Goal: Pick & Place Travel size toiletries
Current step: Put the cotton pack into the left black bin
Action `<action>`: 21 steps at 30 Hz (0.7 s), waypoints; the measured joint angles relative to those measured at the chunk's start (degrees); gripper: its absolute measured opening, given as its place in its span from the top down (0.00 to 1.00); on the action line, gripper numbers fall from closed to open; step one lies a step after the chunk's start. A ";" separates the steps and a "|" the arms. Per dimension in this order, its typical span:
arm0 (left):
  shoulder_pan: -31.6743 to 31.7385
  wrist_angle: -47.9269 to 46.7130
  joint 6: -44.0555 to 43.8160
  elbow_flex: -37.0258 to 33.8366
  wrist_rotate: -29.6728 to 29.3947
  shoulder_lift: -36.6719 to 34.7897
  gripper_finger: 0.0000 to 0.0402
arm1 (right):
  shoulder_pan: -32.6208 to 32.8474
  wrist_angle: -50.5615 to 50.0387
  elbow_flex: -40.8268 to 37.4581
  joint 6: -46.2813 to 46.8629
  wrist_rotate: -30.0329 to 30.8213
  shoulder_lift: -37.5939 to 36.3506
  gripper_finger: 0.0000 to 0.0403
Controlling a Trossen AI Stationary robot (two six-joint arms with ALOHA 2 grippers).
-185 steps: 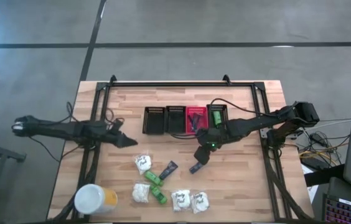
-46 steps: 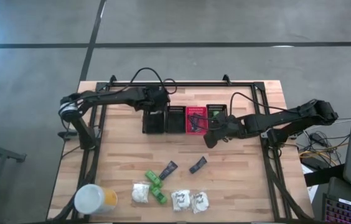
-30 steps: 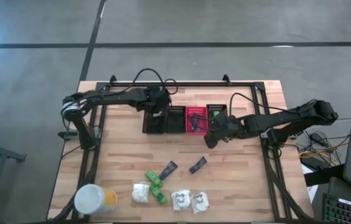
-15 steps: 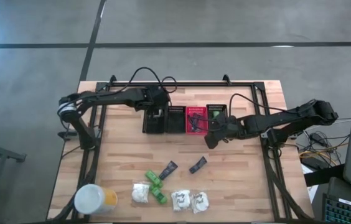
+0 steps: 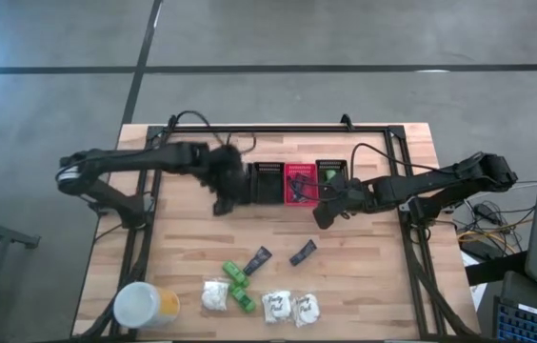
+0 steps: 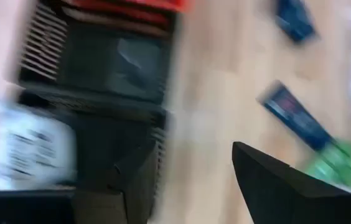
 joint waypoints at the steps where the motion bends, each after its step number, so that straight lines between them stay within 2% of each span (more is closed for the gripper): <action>1: -1.88 -0.20 -0.37 -1.09 0.13 -1.13 0.47 | 0.00 0.07 0.00 0.02 -0.19 0.00 0.60; 6: -11.58 0.09 -5.37 -8.19 2.46 -5.57 0.47 | -0.02 1.30 0.00 0.02 -2.77 0.00 0.57; 13: -23.68 7.58 -21.39 -18.36 3.84 -7.40 0.48 | 0.64 1.78 0.00 0.80 -12.93 0.06 0.53; 17: -29.72 15.87 -28.97 -22.24 7.52 -6.81 0.48 | 2.49 2.95 0.00 4.36 -13.76 0.71 0.51; 21: -35.16 21.81 -31.53 -24.76 6.78 -5.30 0.48 | 4.82 5.67 0.00 8.20 -13.67 2.48 0.52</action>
